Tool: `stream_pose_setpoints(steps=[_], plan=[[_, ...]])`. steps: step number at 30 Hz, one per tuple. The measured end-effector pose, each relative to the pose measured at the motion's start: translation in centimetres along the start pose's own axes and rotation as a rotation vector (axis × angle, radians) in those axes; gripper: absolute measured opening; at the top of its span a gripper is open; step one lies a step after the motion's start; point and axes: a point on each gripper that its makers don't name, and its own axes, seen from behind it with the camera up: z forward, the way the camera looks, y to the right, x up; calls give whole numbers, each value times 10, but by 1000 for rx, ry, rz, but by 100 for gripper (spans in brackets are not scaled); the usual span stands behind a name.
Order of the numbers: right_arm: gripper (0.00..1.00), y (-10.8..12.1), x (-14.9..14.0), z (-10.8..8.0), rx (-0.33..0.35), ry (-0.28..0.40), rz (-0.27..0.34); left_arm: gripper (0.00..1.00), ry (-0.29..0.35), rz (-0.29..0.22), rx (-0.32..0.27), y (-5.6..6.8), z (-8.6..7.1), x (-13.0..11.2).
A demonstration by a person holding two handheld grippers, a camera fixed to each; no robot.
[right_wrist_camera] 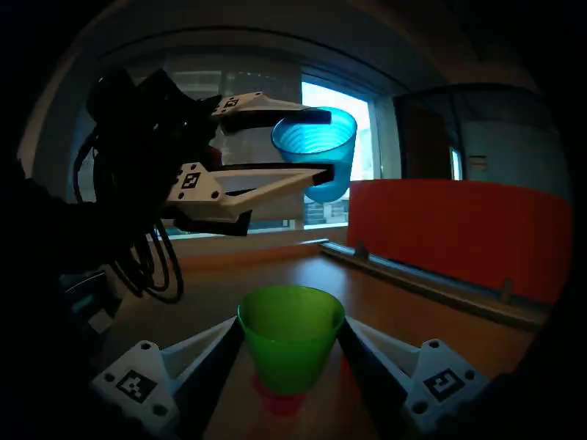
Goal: Pour water
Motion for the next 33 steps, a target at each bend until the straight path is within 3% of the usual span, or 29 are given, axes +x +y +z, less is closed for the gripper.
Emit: stream_pose_setpoints(steps=[17,33], plan=[[90,6,3,-4,-14,14,5,87,10,127,-12,10,2,11],[90,10,4,-8,-21,15,2,88,25,200,10,3,-1,20]])
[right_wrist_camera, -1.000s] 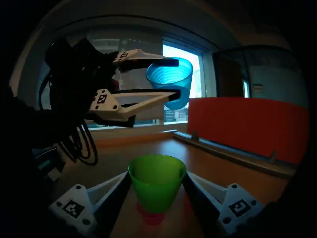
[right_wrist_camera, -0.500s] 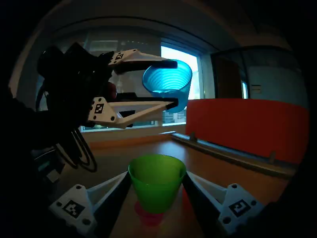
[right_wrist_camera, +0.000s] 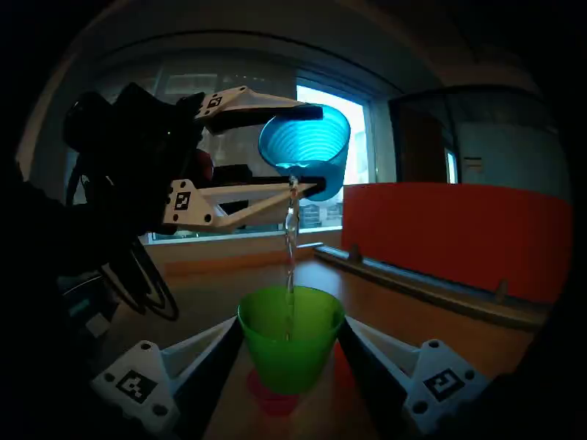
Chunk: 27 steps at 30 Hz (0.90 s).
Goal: Pour water
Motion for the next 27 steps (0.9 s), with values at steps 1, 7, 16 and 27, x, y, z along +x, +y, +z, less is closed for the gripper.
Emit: stream_pose_setpoints(steps=[1,7,16,27], plan=[[90,0,0,0,0,0,-1,87,1,4,1,0,0,0],[90,-1,2,1,0,0,-4,87,4,22,5,-1,-2,1],[90,-1,3,1,1,1,-8,88,4,45,12,-6,-4,2],[90,0,3,-1,-3,2,-9,87,2,74,17,-8,-3,2]])
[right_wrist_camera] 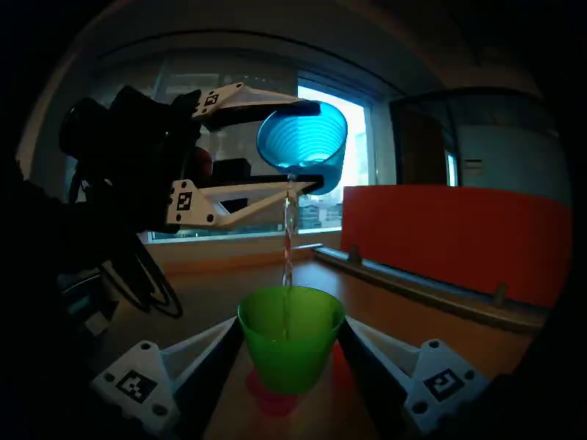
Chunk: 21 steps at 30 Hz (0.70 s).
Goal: Pour water
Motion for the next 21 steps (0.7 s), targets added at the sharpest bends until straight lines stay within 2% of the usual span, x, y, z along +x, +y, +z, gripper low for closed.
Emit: stream_pose_setpoints(steps=[21], plan=[[90,-2,4,0,3,5,-9,88,-6,86,9,-6,0,0]])
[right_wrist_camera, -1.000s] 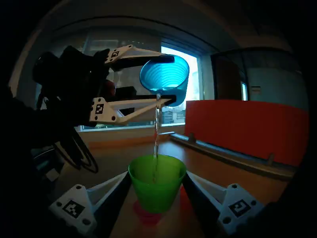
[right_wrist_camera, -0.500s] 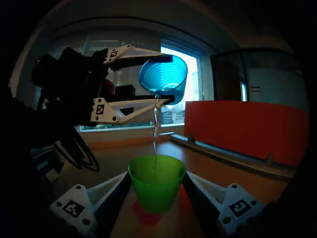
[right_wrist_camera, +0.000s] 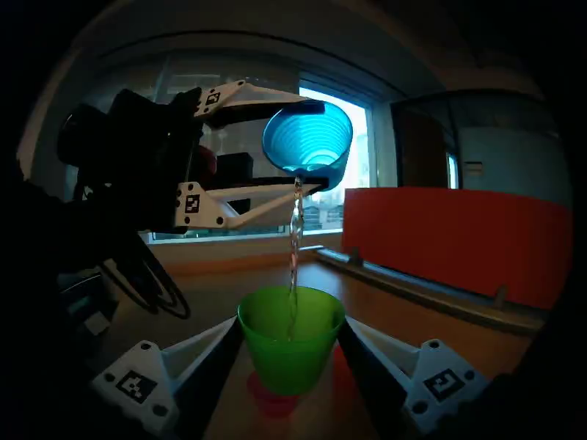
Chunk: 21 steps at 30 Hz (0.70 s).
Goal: Pour water
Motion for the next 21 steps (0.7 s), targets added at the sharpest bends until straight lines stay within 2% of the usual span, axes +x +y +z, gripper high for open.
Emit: stream_pose_setpoints(steps=[21], plan=[[90,1,4,2,-2,3,-8,88,6,63,1,-3,4,1]])
